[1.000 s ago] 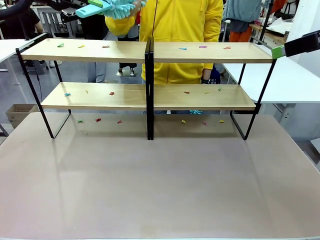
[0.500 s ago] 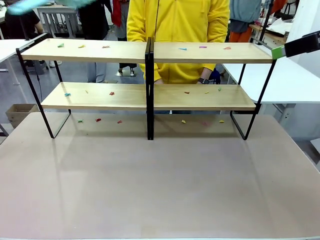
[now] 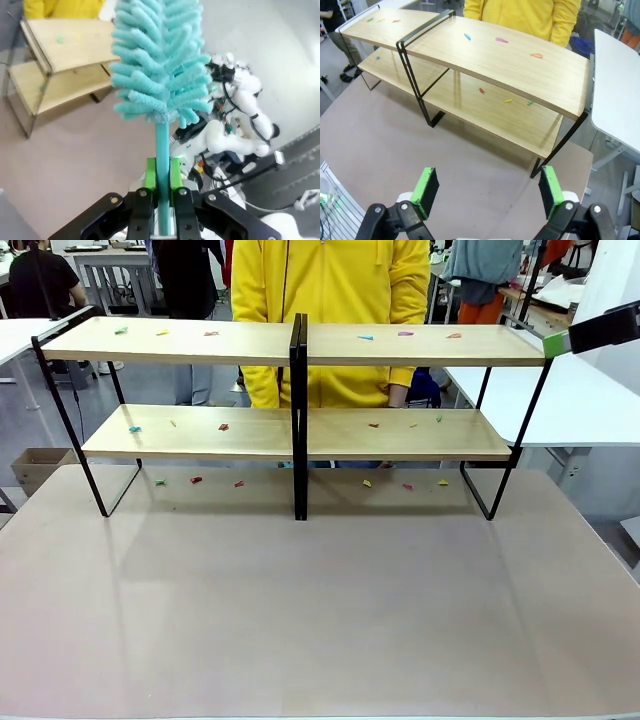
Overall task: Clean the shelves.
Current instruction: Pick up the Duster when the human hands it over.
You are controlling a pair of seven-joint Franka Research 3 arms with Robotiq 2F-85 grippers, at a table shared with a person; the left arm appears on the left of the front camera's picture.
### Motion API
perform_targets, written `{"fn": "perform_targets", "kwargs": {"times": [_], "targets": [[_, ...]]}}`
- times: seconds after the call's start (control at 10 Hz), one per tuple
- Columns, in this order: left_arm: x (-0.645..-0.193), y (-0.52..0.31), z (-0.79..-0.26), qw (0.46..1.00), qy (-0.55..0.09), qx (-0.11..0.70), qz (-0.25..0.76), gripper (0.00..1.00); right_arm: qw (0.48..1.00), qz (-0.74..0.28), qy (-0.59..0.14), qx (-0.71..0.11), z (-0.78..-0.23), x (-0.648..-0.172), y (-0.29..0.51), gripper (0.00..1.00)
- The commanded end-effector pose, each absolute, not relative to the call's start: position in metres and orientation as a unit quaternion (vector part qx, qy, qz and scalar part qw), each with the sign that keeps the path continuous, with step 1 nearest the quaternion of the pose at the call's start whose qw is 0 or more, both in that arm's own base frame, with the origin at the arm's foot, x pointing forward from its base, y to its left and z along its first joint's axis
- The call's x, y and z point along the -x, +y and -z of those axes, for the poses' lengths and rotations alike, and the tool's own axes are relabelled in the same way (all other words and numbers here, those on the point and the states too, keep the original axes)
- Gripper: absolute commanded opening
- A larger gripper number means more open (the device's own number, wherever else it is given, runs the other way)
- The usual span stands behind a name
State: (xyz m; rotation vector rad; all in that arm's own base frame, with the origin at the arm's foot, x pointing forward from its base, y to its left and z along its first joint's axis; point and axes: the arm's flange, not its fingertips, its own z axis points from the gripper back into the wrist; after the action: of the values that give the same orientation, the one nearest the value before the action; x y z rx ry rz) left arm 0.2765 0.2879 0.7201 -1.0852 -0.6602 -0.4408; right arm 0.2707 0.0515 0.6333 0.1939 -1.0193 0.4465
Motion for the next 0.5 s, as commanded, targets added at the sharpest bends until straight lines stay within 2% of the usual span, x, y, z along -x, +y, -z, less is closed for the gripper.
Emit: {"fn": "perform_targets", "kwargs": {"times": [0.0, 0.1, 0.2, 0.4], "targets": [[-0.272, 0.322, -0.705, 0.776, -0.323, 0.511, 0.177, 0.0, 0.845, -0.211, -0.482, -0.092, -0.633, -0.27, 0.051, 1.0], [-0.264, 0.33, -0.705, 0.76, -0.352, 0.523, 0.158, 0.0, 0.845, -0.211, -0.482, -0.092, -0.633, -0.27, 0.051, 1.0], [-0.263, 0.312, -0.705, 0.782, -0.318, 0.505, 0.18, 0.0, 0.845, -0.211, -0.482, -0.092, -0.633, -0.27, 0.051, 1.0], [-0.263, 0.312, -0.705, 0.782, -0.318, 0.505, 0.18, 0.0, 0.845, -0.211, -0.482, -0.092, -0.633, -0.27, 0.051, 1.0]]}}
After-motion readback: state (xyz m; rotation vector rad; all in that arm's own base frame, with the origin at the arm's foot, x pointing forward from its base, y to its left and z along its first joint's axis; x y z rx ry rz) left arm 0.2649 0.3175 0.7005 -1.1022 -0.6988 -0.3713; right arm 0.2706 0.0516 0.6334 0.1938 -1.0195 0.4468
